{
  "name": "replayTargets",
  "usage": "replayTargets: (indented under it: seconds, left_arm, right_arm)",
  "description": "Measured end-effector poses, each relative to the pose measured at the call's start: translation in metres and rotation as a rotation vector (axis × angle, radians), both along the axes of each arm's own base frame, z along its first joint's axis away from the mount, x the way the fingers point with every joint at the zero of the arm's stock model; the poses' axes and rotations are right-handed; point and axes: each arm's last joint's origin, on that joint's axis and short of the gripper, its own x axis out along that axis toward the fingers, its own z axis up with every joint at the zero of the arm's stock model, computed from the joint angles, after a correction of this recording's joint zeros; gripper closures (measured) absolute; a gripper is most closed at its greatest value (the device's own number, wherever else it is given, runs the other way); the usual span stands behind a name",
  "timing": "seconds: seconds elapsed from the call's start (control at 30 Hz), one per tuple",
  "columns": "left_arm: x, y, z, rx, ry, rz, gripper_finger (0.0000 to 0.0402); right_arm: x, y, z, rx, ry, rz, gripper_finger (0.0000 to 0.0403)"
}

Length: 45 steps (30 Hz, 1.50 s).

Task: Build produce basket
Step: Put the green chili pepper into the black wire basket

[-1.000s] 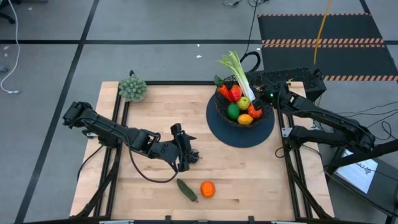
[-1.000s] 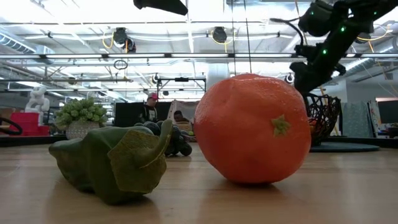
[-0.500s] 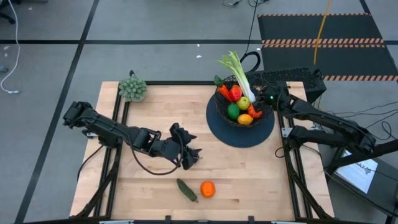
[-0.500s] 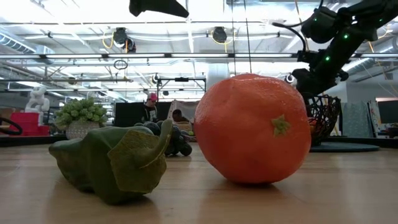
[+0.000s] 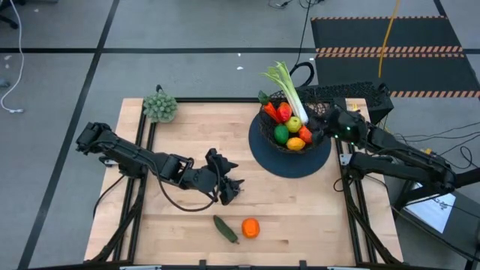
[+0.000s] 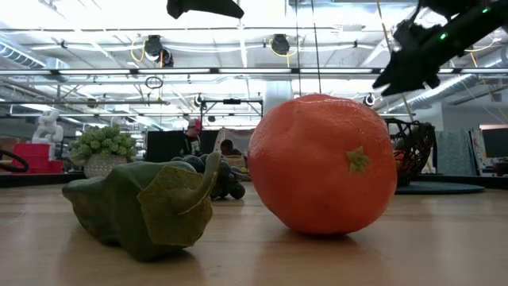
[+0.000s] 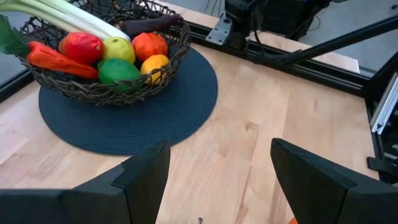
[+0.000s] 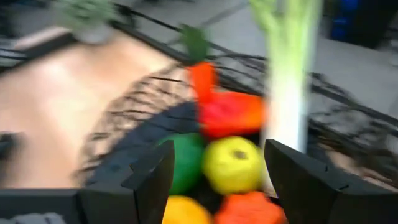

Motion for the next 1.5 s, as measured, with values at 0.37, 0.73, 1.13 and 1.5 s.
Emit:
replayTargets:
  seconds: [0.37,0.73,1.13,1.5]
  left_arm:
    - [-0.007,-0.019,0.0,0.018,0.008,-0.078,0.0124]
    - [-0.014,-0.06,-0.022,0.074,0.091,-0.219,0.0124]
    - [-0.013,-0.12,-0.093,0.082,0.304,-0.457,0.0124]
    - [-0.013,-0.141,-0.148,0.224,0.458,-0.578,0.0124]
  right_arm:
    - [-0.006,0.03,0.01,0.06,-0.155,0.242,0.0183]
    - [0.012,0.058,0.001,0.214,-0.177,0.437,0.0244]
    - [0.037,0.083,-0.029,0.199,-0.279,0.626,0.0278]
    - [0.054,0.098,-0.029,0.001,-0.281,0.707,0.028]
